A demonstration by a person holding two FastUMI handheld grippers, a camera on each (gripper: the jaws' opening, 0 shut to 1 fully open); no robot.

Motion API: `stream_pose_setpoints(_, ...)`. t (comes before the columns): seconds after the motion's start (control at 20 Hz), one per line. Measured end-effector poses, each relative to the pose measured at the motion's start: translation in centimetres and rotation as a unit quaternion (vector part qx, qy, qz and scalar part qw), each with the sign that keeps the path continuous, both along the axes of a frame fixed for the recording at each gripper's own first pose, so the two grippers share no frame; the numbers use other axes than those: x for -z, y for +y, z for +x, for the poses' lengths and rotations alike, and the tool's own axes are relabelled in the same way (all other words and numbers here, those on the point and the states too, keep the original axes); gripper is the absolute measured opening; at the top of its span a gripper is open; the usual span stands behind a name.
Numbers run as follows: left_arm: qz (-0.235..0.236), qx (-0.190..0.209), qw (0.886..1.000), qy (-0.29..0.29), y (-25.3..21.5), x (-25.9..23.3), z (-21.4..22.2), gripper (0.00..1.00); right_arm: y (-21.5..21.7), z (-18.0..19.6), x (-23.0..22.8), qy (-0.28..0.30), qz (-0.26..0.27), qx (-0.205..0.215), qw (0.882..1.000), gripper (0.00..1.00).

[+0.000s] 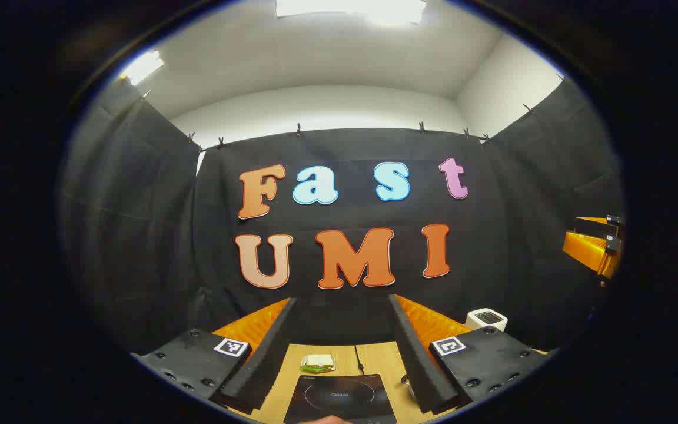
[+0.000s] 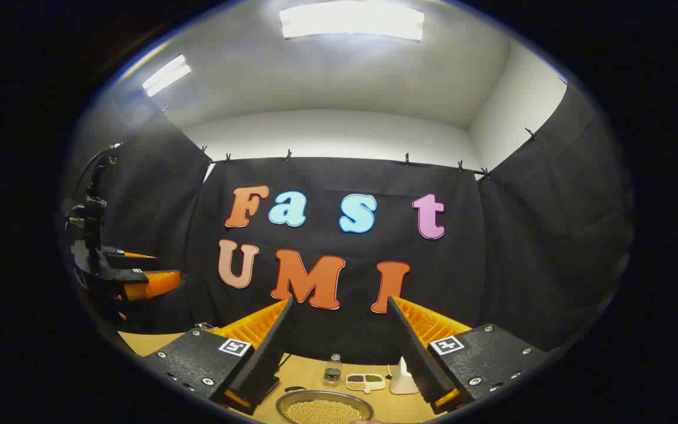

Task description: First push the handle of the pot to place it horizontally, then grasp the pot with both hands and set it on the induction cooktop.

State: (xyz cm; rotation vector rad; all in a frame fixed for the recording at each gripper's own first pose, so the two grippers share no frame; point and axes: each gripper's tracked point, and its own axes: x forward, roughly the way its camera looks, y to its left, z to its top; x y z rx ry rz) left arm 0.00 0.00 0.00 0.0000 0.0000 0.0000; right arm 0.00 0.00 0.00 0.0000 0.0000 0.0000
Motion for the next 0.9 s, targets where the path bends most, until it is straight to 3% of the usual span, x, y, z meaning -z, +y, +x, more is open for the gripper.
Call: stream_pose_setpoints(0.9,-0.009,0.006,1.0,-0.019,0.0,-0.6,-0.4,0.99,0.7,0.6,1.1,0.003,0.003,-0.011,1.0,0.95)
